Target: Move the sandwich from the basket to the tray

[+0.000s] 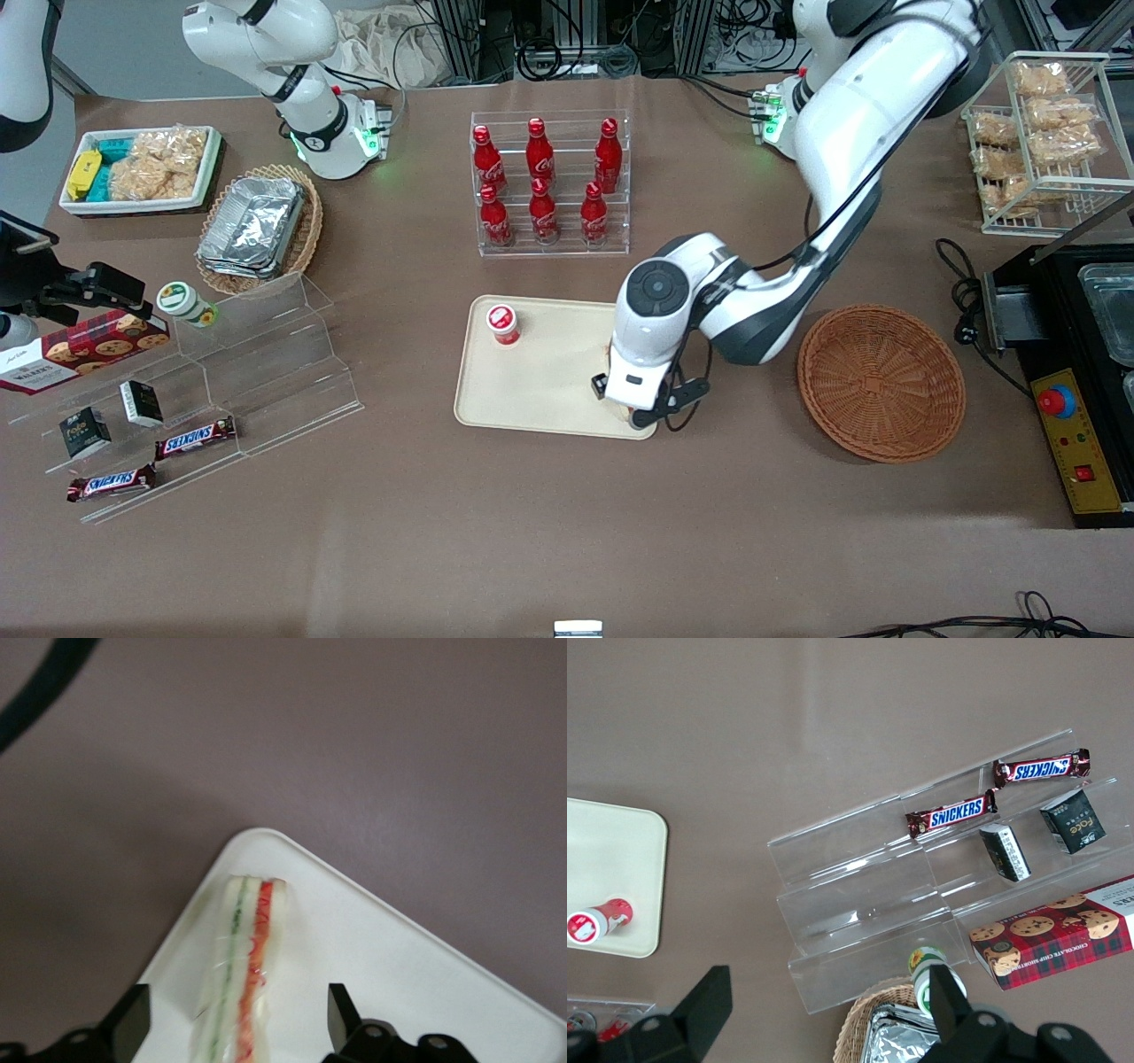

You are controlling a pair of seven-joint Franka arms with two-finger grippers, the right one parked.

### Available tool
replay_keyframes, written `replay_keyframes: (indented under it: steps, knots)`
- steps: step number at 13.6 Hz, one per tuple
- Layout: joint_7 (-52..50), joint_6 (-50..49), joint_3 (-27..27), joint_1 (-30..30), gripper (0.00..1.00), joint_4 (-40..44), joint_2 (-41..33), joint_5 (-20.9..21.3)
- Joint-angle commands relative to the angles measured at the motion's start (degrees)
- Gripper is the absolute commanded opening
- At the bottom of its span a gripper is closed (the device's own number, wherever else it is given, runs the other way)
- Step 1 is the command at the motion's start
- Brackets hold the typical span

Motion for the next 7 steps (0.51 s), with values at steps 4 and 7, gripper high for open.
replay_keyframes:
  steps: [4,7]
  knots:
    - [5.4,-6.5,-0.2,11.3,1.00,-2.7,-17.2,-11.8]
    - [18.5,-12.8,-0.1,17.6,1.00,-2.8,-20.9,-17.5]
